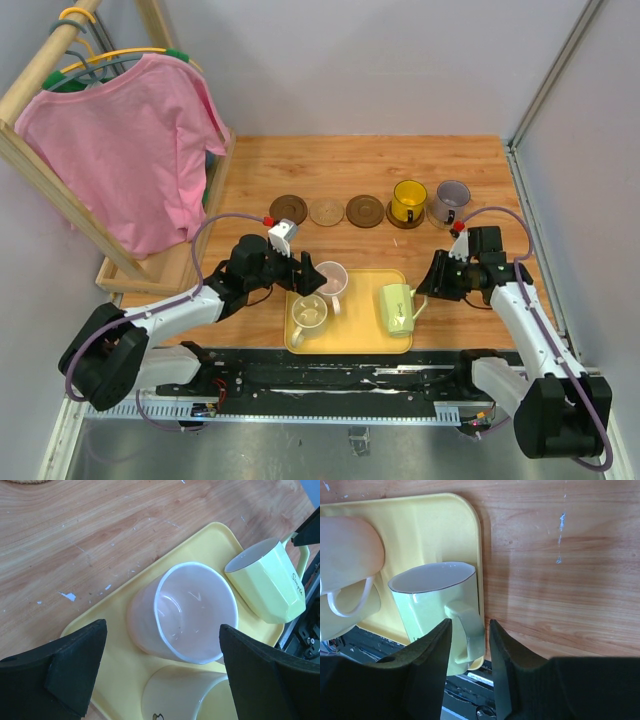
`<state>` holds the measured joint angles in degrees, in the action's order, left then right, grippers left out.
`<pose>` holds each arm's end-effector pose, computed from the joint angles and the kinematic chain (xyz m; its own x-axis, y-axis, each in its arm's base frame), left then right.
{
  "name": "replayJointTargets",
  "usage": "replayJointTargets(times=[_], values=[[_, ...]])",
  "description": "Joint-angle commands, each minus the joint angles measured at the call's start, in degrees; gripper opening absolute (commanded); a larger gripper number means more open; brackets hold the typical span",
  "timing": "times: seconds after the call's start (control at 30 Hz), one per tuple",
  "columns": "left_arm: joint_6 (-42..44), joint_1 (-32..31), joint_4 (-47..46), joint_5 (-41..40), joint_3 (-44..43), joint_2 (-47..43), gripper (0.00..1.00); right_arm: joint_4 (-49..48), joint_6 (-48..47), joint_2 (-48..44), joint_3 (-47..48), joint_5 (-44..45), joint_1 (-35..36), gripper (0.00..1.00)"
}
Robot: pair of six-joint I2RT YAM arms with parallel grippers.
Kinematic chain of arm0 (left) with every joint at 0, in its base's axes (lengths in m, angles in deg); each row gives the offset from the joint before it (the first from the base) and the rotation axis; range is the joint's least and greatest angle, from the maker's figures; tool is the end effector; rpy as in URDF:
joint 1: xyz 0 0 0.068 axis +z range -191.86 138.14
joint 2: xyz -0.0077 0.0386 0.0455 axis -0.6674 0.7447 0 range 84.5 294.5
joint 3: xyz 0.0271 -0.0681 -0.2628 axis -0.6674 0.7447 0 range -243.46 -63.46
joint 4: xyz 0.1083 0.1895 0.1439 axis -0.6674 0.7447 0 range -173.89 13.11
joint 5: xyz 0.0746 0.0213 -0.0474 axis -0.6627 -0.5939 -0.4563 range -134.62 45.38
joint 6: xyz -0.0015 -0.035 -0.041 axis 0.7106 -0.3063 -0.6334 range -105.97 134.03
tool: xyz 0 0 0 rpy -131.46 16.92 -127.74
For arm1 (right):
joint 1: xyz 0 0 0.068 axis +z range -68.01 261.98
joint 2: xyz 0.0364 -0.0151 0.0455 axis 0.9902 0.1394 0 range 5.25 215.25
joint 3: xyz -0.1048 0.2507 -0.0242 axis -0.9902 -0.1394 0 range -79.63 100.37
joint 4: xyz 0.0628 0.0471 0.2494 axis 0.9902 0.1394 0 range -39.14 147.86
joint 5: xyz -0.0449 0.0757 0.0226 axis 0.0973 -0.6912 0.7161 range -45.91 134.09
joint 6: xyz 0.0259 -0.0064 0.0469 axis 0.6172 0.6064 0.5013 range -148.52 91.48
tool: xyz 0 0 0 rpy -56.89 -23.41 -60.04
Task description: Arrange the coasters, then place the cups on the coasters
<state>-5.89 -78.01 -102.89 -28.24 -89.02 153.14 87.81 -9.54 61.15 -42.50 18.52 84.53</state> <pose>0.1898 -0.1512 0.1917 -0.5735 0.0140 -0.8191 0.6151 0.6677 -0.4193 0.1822 0.0234 0.2223 -0.8726 0.2549 -0.4165 0.0010 0.8539 0.5205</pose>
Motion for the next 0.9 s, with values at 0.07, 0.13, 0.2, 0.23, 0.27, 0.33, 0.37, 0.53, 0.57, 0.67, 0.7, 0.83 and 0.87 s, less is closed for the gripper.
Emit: replayJointTargets(times=[0.07,0.13,0.2,0.23,0.27,0.33,0.37,0.53,0.57,0.67,0.7,0.83,0.87], values=[[0.0,-0.6,-1.7,-0.4,0.6,0.2,0.98,-1.0,0.7,0.6,-0.8,-0.9,-0.3,0.36],[-0.1,-0.6,-1.8,-0.5,0.7,0.2,0.98,-1.2,0.6,0.9,-1.1,-1.1,-0.3,0.36],[-0.2,-0.5,-1.9,-0.5,0.7,0.3,0.98,-1.5,0.6,1.3,-1.4,-1.3,-0.3,0.36],[-0.2,-0.5,-1.9,-0.6,0.8,0.4,0.98,-1.8,0.5,1.5,-1.6,-1.6,-0.3,0.36],[-0.3,-0.5,-1.9,-0.6,0.7,0.4,0.98,-2.0,0.5,1.7,-1.8,-1.9,-0.3,0.35],[-0.4,-0.5,-1.9,-0.8,0.8,0.5,0.98,-2.5,0.5,2.3,-2.0,-2.5,-0.3,0.33],[-0.4,-0.5,-1.9,-0.9,0.8,0.6,0.98,-2.6,0.5,2.5,-2.1,-2.7,-0.3,0.32],[-0.3,-0.6,-1.8,-1.3,0.8,0.7,0.98,-2.5,0.1,2.4,-2.0,-3.2,-0.3,0.26],[-0.4,-0.5,-1.9,-1.4,0.7,0.8,0.98,-2.4,0.1,2.3,-2.0,-3.3,-0.3,0.22],[-0.4,-0.6,-1.9,-1.4,0.6,1.1,0.98,-1.9,0.1,2.0,-1.8,-3.3,-0.2,0.03],[-0.4,-0.6,-2.0,-1.4,0.5,1.3,0.98,-1.8,0.1,1.8,-1.6,-3.4,-0.2,0.01],[-0.5,-0.5,-2.0,-1.4,0.4,1.7,0.98,-1.6,0.2,-0.7,-0.7,-3.4,0.0,0.01],[-0.4,-0.6,-2.0,-1.4,0.4,1.8,0.98,-1.6,0.4,-1.7,-0.3,-3.0,0.1,0.01]])
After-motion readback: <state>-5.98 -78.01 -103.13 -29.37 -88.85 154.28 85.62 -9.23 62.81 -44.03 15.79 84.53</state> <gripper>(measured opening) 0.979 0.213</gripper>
